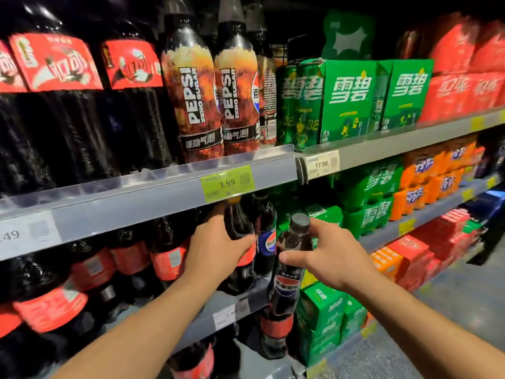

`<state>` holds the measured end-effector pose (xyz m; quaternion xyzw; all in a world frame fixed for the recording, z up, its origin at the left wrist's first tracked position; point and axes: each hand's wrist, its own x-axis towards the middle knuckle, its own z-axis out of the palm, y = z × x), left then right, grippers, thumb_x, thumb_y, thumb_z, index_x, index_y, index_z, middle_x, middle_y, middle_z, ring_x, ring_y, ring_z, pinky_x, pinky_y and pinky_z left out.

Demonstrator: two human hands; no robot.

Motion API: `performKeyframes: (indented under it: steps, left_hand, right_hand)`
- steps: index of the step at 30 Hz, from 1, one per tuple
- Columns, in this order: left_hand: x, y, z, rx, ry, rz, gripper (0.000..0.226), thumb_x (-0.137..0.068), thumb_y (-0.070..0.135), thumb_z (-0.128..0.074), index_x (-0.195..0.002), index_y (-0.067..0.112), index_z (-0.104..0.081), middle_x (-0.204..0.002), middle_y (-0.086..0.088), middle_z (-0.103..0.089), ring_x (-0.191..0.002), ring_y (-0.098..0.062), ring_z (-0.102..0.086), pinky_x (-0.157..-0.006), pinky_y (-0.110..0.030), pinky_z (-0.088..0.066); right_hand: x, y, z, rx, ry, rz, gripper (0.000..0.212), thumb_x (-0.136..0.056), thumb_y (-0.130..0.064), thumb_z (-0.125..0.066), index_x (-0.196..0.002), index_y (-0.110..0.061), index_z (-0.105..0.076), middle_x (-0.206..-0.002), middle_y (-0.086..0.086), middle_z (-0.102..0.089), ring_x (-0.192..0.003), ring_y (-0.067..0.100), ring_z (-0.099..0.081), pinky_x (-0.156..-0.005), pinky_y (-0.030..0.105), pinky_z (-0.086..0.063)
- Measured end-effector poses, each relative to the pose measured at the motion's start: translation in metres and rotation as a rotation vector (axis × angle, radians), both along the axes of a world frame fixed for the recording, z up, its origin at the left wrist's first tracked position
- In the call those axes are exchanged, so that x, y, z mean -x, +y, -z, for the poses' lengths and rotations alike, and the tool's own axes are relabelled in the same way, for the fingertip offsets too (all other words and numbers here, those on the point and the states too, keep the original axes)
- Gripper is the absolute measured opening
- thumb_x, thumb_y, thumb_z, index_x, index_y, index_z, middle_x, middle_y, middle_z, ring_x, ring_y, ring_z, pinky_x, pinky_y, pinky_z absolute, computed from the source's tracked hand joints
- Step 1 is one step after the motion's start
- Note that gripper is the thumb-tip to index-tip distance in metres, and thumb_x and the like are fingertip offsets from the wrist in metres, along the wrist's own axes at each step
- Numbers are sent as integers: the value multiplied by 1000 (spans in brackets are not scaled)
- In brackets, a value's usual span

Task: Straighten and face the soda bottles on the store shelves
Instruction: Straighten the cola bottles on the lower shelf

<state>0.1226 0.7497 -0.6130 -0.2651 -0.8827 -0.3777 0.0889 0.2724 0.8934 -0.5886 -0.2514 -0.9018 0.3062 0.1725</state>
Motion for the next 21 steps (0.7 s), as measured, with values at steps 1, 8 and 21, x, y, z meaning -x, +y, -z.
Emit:
performKeyframes:
  steps: [1, 8, 21]
  left_hand:
    - [-3, -5, -1, -12, 3, 18, 43, -65, 52, -78, -91, 26, -56, -86, 6, -66, -80, -16, -63, -62, -29, -48]
    - [-36, -47, 1, -110, -57, 116, 53, -61, 49, -80, -105, 46, -50, -99, 22, -62, -92, 1, -59, -77, -24, -48]
    - [-69, -110, -5, -143, -98, 82, 68, -55, 39, -86, -106, 60, -46, -99, 31, -57, -53, -6, -59, -63, -17, -44]
  right_hand:
    - [2, 1, 1, -9, -2, -1, 42, -64, -54, -78, -99, -35, -66, -98, -15, -73, -96, 12, -66, -83, 33, -53]
    - [24, 0, -8, -12, 48, -36, 42, -67, -56, -78, -96, -32, -60, -97, -13, -69, -94, 17, -63, -79, 35, -52]
    - [70, -21, -1, -6, 105, -144, 41, -72, -51, -77, -100, -28, -59, -95, -7, -70, -89, 22, -64, -73, 34, -50]
